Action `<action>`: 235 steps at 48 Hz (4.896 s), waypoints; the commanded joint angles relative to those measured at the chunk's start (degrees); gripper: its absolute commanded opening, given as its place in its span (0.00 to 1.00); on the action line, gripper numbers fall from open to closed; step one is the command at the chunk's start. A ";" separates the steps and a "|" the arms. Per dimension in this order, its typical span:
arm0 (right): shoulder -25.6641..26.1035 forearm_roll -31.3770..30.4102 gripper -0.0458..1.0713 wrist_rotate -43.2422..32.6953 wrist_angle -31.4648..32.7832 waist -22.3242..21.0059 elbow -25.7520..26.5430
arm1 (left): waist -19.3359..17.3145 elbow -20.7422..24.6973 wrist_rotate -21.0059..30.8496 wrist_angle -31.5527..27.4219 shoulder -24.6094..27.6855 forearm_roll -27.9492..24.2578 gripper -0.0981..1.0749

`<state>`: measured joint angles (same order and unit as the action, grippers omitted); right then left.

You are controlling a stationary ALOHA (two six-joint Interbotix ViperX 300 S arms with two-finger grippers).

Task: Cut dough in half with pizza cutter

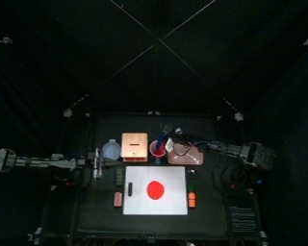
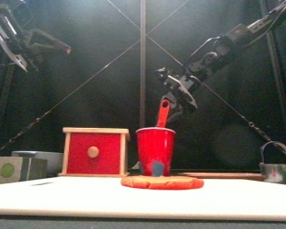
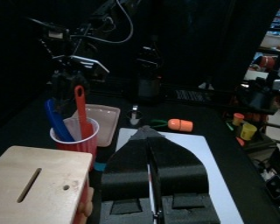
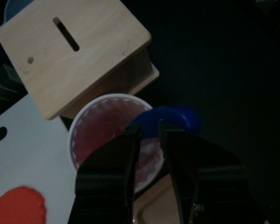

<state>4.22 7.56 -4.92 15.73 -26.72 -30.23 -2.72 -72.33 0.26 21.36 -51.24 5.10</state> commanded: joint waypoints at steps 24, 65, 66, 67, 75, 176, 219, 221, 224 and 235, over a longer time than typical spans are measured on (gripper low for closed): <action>8.88 -1.93 0.77 1.58 7.38 -4.83 1.93 | -1.85 -1.14 -0.09 0.70 0.26 0.44 0.10; -8.96 16.52 0.96 25.58 38.67 -14.24 26.98 | -4.22 -2.99 0.09 0.70 0.18 1.05 0.10; -9.23 16.26 0.96 25.58 39.11 -14.50 27.33 | -4.22 -2.99 0.09 0.70 0.26 1.14 0.10; -9.49 16.17 0.96 25.66 39.46 -14.68 27.42 | -4.22 -2.99 0.09 0.62 0.26 1.41 0.10; -11.34 17.05 0.95 25.84 42.89 -15.03 27.51 | -4.22 -3.08 0.00 0.70 0.26 2.20 0.10; -8.26 16.61 0.40 27.16 44.47 -8.26 27.42 | -6.24 -4.48 0.00 0.53 0.18 6.24 0.10; 22.94 21.53 0.39 28.30 18.98 -5.98 2.90 | -7.56 -3.34 -0.53 0.53 0.26 5.98 0.10; 24.79 22.06 0.39 28.39 16.08 -4.66 0.35 | -7.56 -3.16 -0.62 0.53 0.26 5.71 0.10; 28.04 22.41 0.39 28.30 10.90 -2.20 -4.04 | -7.82 -2.81 -0.70 0.53 0.26 5.19 0.10; 36.83 22.32 0.39 27.69 -5.10 8.79 -16.08 | -8.00 -1.67 -0.70 0.53 0.26 2.55 0.10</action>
<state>38.50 29.79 22.94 15.56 -21.45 -44.21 -10.46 -75.85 -0.35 21.45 -51.24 8.61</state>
